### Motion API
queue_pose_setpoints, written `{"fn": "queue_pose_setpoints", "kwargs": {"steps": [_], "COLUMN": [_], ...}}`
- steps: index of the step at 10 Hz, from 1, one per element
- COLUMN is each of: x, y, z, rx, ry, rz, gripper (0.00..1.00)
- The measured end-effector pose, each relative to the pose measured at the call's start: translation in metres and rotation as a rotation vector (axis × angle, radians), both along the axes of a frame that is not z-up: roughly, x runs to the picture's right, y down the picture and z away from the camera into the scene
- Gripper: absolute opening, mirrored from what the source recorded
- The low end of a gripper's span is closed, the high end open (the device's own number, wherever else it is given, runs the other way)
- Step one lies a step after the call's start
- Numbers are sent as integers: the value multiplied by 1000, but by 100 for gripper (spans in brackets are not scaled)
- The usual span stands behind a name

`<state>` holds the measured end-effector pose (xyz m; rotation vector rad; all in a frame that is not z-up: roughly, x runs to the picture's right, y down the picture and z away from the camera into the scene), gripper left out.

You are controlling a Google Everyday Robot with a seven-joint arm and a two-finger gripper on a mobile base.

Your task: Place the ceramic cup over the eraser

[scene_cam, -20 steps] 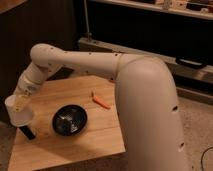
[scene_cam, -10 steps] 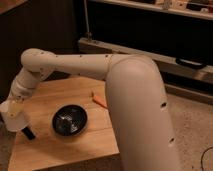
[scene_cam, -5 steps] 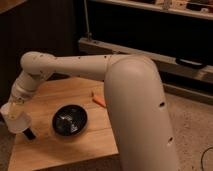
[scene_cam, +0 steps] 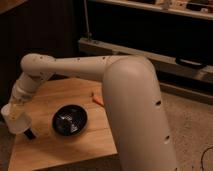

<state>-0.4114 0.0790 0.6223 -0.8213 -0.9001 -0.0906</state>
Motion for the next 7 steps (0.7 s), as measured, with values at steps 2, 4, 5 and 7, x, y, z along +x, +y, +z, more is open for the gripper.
{"fn": "queue_pose_setpoints", "kwargs": {"steps": [2, 4, 5, 7], "x": [-1, -2, -3, -4], "y": [2, 4, 5, 8], "z": [2, 5, 6, 9], "rx": [1, 1, 0, -1], "ry": [-5, -7, -8, -5], "rz": [0, -3, -4, -6], "gripper": [3, 3, 5, 23]}}
